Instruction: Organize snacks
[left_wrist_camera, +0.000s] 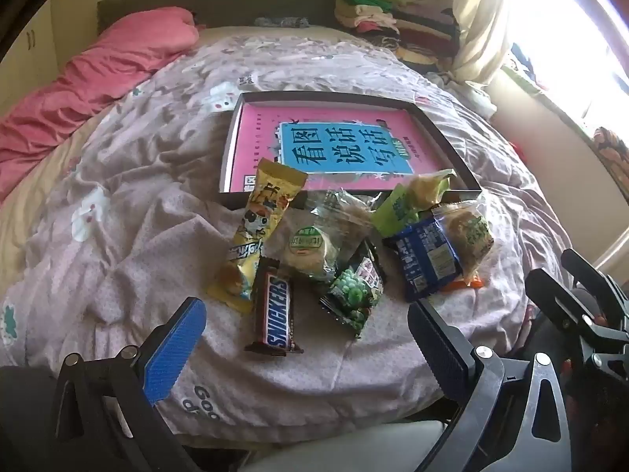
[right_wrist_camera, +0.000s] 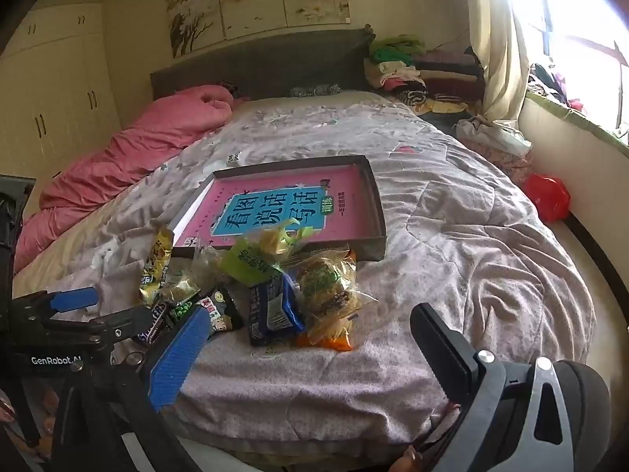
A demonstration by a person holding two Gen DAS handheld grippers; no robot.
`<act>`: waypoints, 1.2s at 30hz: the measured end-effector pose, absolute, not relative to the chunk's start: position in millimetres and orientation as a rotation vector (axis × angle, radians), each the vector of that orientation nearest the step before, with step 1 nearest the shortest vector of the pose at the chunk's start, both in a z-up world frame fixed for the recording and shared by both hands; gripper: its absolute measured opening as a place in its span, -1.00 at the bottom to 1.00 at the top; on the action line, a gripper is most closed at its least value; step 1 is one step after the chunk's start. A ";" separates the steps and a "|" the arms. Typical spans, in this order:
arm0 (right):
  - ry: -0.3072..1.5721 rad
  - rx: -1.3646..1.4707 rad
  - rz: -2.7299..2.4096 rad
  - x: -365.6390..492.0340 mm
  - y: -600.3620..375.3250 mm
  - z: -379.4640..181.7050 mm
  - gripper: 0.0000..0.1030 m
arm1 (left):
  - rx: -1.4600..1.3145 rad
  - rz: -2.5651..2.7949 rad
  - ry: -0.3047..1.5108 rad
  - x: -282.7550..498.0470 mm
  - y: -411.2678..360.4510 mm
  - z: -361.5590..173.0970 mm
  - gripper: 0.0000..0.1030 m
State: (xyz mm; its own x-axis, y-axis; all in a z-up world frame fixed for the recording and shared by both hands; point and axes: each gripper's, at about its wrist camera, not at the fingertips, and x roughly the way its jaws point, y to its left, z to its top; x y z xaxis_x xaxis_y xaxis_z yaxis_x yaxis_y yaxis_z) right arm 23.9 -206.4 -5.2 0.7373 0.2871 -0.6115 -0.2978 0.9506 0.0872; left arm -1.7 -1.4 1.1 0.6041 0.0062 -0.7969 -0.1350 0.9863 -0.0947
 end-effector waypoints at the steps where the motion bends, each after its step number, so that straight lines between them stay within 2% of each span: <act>1: 0.670 -0.019 0.319 24.1 -206.7 -5.2 0.99 | -0.148 0.086 0.917 -2.5 -2.0 1.9 0.98; 7: 0.679 -0.013 0.332 24.5 -209.9 -3.8 0.99 | -0.116 0.114 0.912 -2.7 -36.5 9.3 0.98; 9: 0.682 -0.018 0.333 25.2 -205.3 -6.1 0.99 | -0.170 0.061 0.906 -2.9 0.5 6.3 0.98; 36: 0.702 -0.023 0.324 27.3 -206.1 -9.7 0.99 | -0.170 0.048 0.901 -4.4 -4.5 6.6 0.98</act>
State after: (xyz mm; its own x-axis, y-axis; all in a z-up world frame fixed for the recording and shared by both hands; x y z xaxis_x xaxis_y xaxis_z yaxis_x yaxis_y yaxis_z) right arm 27.3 -206.1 -9.7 0.7156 0.2847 -0.6378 -0.2999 0.9500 0.0875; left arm -4.4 -4.5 6.6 0.6206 -0.0303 -0.7835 -0.1127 0.9854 -0.1273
